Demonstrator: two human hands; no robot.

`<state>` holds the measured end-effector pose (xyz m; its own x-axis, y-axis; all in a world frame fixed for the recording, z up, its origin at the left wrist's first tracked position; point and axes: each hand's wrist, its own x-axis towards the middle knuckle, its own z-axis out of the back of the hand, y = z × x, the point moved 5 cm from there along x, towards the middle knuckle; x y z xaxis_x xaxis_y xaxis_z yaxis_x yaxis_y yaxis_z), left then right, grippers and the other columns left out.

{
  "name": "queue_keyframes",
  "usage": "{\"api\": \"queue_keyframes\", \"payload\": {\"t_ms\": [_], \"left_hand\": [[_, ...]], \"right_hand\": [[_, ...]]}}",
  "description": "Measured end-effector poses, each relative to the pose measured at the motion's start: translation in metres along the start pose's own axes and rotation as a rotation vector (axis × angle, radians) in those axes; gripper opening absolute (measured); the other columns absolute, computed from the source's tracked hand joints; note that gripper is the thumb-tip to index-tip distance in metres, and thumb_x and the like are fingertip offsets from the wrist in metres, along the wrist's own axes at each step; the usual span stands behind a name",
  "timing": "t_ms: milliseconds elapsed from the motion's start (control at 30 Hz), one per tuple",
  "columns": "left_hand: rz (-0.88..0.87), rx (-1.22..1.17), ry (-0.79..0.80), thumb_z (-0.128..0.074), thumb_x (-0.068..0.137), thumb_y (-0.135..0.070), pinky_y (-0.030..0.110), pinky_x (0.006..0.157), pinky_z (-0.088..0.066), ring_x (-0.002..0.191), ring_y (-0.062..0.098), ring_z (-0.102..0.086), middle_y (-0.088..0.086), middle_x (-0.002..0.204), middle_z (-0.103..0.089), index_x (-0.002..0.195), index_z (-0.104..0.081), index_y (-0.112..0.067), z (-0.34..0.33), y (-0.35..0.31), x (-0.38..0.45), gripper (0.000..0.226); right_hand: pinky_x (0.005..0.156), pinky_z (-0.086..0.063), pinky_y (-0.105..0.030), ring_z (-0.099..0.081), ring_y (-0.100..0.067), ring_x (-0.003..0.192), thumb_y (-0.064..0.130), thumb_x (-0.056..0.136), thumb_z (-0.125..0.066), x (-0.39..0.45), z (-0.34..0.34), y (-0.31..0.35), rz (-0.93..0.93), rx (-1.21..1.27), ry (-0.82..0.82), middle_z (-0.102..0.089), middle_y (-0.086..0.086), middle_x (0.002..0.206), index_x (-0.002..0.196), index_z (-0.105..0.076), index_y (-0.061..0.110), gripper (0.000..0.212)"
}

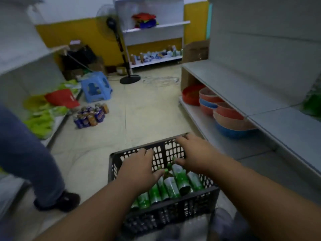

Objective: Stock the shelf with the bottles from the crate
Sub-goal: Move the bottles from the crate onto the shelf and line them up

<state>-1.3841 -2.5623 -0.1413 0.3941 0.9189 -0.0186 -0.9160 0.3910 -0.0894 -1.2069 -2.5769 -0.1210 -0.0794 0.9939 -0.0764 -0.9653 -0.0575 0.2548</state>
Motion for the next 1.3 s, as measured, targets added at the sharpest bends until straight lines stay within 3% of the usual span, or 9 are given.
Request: {"api": "queue_keyframes", "payload": {"t_ms": [233,400,467,567,900,1033,1167,1233,1300], "left_hand": [[0.201,-0.144,0.046,-0.048,0.087,-0.07,0.046,0.108,-0.04,0.133,0.024,-0.042,0.004,0.147,-0.042,0.144,-0.039,-0.023,-0.116,0.034,0.029,0.075],[0.38,-0.144,0.164,-0.023,0.085,-0.083,0.047,0.123,0.007,0.152,0.032,0.014,0.017,0.166,0.01,0.159,-0.001,-0.013,-0.207,0.042,0.038,0.105],[0.436,-0.184,0.19,-0.004,0.077,-0.088,0.049,0.122,0.008,0.148,0.032,0.027,0.02,0.161,0.025,0.157,0.014,-0.01,-0.231,0.046,0.036,0.112],[0.412,-0.241,0.195,-0.002,0.078,-0.087,0.044,0.122,0.012,0.145,0.027,0.036,0.016,0.157,0.036,0.153,0.026,-0.01,-0.244,0.046,0.035,0.111],[0.409,-0.264,0.186,-0.013,0.082,-0.083,0.043,0.123,0.009,0.147,0.026,0.031,0.016,0.159,0.031,0.153,0.022,-0.004,-0.25,0.05,0.04,0.111],[0.403,-0.283,0.193,-0.015,0.083,-0.081,0.043,0.123,0.008,0.148,0.025,0.029,0.016,0.161,0.028,0.153,0.021,-0.005,-0.251,0.05,0.041,0.11],[0.4,-0.302,0.177,-0.018,0.084,-0.08,0.043,0.124,0.005,0.15,0.026,0.024,0.015,0.162,0.023,0.153,0.02,-0.006,-0.253,0.049,0.04,0.108],[0.399,-0.309,0.169,-0.019,0.084,-0.08,0.043,0.124,0.004,0.15,0.026,0.024,0.015,0.162,0.022,0.154,0.019,-0.006,-0.253,0.05,0.039,0.108],[0.393,-0.311,0.157,-0.019,0.084,-0.08,0.042,0.124,0.005,0.15,0.025,0.024,0.014,0.162,0.022,0.153,0.019,-0.006,-0.253,0.05,0.039,0.108]], "right_hand": [[0.101,-0.049,-0.044,-0.053,-0.026,0.124,0.048,0.087,-0.07,0.085,-0.104,-0.018,-0.085,0.072,0.233,-0.049,-0.007,0.141,0.145,-0.043,0.024,0.068],[0.093,-0.047,-0.036,-0.055,-0.024,0.118,0.043,0.088,-0.072,0.132,-0.182,-0.041,-0.142,0.156,0.335,-0.054,-0.007,0.136,0.14,-0.049,0.019,0.062],[0.095,-0.048,-0.038,-0.056,-0.025,0.12,0.044,0.087,-0.072,0.143,-0.211,-0.05,-0.168,0.166,0.371,-0.053,-0.006,0.138,0.142,-0.047,0.019,0.065],[0.094,-0.051,-0.038,-0.057,-0.025,0.119,0.048,0.085,-0.073,0.157,-0.252,-0.061,-0.221,0.195,0.421,-0.056,-0.006,0.136,0.138,-0.051,0.018,0.064],[0.106,-0.044,-0.046,-0.048,-0.034,0.126,0.063,0.079,-0.071,0.209,-0.344,-0.059,-0.241,-0.029,0.585,-0.05,-0.017,0.136,0.131,-0.057,0.012,0.074],[0.112,-0.036,-0.048,-0.037,-0.036,0.137,0.053,0.075,-0.079,0.214,-0.35,-0.059,-0.279,-0.106,0.588,-0.043,-0.018,0.145,0.138,-0.051,0.011,0.081],[0.11,-0.038,-0.049,-0.042,-0.036,0.136,0.038,0.072,-0.086,0.201,-0.347,-0.056,-0.325,0.152,0.536,-0.048,-0.017,0.144,0.15,-0.027,0.017,0.1],[0.09,-0.053,-0.041,-0.057,-0.027,0.111,0.025,0.074,-0.086,0.192,-0.348,-0.057,-0.368,0.406,0.53,-0.06,-0.008,0.122,0.139,-0.032,0.022,0.085],[0.083,-0.053,-0.036,-0.061,-0.022,0.102,0.02,0.07,-0.088,0.189,-0.345,-0.06,-0.362,0.515,0.503,-0.061,0.0,0.11,0.122,-0.041,0.023,0.071]]}}
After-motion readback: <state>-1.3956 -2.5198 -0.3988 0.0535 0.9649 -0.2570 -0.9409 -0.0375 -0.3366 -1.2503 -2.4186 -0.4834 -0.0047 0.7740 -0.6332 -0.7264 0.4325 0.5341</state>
